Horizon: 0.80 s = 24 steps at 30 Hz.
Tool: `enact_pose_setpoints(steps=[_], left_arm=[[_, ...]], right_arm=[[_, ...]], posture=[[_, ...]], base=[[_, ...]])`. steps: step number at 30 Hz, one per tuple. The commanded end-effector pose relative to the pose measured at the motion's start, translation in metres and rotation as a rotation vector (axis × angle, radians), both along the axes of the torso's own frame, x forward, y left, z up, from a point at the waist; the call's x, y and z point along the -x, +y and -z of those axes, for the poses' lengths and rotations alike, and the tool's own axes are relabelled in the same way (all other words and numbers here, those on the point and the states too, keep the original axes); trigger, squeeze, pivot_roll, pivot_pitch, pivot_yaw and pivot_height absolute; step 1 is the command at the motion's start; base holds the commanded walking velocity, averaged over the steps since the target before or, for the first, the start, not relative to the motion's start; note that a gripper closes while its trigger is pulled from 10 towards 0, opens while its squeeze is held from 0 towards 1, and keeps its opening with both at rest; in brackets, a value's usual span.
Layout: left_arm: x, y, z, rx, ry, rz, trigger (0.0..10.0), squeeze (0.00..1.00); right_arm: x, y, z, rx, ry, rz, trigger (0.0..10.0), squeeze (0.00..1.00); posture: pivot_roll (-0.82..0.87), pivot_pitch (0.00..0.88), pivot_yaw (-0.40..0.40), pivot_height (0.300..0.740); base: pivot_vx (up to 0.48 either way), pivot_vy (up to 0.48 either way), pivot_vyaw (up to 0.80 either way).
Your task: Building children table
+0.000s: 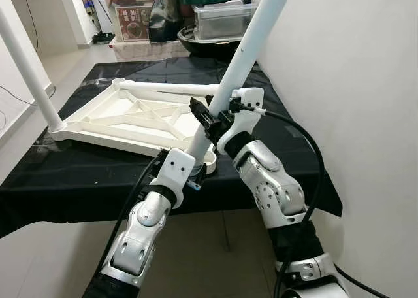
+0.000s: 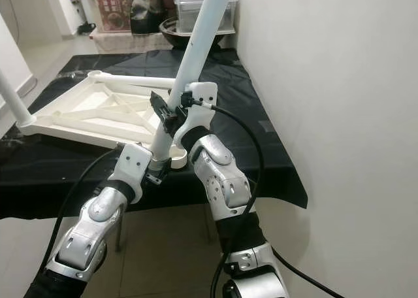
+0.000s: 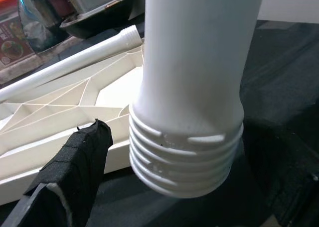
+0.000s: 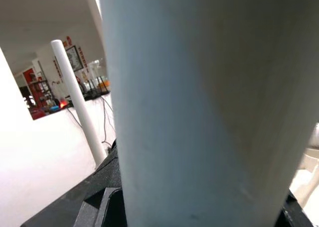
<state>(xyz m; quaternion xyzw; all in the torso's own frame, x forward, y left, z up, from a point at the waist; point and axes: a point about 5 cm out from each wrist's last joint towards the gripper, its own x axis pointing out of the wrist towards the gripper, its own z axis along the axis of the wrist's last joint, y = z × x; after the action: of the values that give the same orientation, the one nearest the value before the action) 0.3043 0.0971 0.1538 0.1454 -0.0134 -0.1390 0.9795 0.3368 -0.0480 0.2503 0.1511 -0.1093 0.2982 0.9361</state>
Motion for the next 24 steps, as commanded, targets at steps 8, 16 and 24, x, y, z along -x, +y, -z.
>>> enact_pose_setpoints(steps=[8,16,24], left_arm=[[-0.004,-0.003,0.001,-0.008,-0.010,0.017,10.0,0.00],[-0.003,-0.007,0.004,-0.007,-0.005,0.035,10.0,0.00],[-0.002,-0.010,0.007,-0.004,0.003,0.048,10.0,0.00]], right_arm=[[0.008,0.005,-0.002,-0.014,0.012,-0.058,10.0,0.00],[0.013,0.007,-0.001,-0.016,0.023,-0.077,10.0,0.00],[0.017,0.010,-0.001,-0.017,0.035,-0.097,10.0,0.00]], posture=[[-0.06,0.006,0.029,0.740],[-0.06,0.006,0.031,0.740],[-0.06,0.007,0.032,0.740]], base=[[0.000,0.000,0.00],[0.000,0.000,0.00],[0.000,0.000,0.00]])
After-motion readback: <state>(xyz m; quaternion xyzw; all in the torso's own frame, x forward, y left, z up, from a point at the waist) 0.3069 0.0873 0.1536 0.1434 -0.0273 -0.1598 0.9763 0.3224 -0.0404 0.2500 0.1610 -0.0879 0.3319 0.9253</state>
